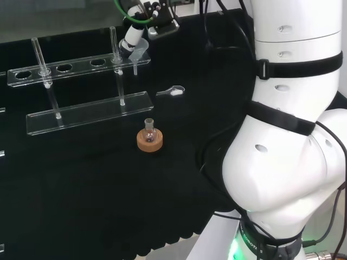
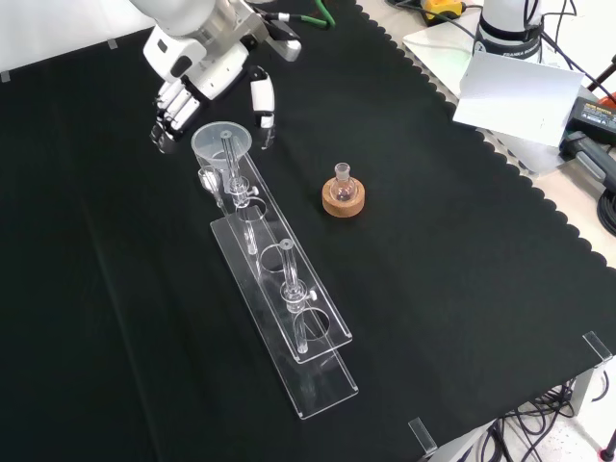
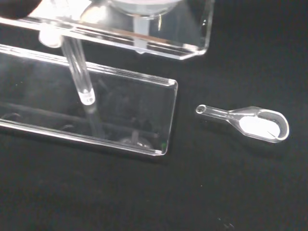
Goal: Pick up the funnel from the transparent funnel stand.
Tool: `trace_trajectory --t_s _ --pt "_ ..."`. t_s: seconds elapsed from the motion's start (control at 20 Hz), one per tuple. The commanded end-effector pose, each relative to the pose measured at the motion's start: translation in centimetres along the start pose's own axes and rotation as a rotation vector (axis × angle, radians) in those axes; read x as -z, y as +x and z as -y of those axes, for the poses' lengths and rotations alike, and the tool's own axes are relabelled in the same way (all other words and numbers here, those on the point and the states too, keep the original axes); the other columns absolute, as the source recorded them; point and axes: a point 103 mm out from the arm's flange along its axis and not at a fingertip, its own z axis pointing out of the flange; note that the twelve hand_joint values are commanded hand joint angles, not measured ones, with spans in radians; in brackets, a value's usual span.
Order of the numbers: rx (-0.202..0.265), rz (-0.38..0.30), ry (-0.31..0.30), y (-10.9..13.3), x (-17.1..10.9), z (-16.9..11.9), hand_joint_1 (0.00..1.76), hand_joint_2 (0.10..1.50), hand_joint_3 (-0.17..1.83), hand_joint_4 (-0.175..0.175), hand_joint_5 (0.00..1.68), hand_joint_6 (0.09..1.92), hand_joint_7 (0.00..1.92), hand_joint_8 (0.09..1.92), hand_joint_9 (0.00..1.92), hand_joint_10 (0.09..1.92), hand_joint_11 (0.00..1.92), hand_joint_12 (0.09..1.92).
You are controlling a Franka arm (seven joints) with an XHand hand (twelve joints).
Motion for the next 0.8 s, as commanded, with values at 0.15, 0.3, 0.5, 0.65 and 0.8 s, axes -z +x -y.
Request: trace_trajectory --t_s 0.15,0.3,0.5,0.65,0.8 --pt "-0.008 -0.025 -0.009 -3.3 0.7 0.7 0.63 0.68 0.2 0.029 0.06 0.09 0.08 0.11 0.06 0.83 0.19 1.52" --pt "-0.003 -0.029 -0.015 -3.9 0.8 0.7 0.64 0.68 0.2 0.027 0.06 0.09 0.08 0.12 0.06 0.83 0.2 1.52" --pt "-0.139 0.033 0.0 -4.1 0.5 0.6 0.64 0.68 0.21 0.023 0.08 0.09 0.09 0.13 0.09 0.83 0.21 1.52" --pt "-0.081 0.0 0.001 -4.3 0.5 0.7 0.64 0.68 0.22 0.022 0.09 0.09 0.08 0.18 0.1 0.83 0.21 1.52" --pt "-0.035 -0.022 -0.003 -4.0 0.4 0.7 0.64 0.66 0.26 0.022 0.09 0.09 0.01 0.36 0.1 0.82 0.22 1.51"
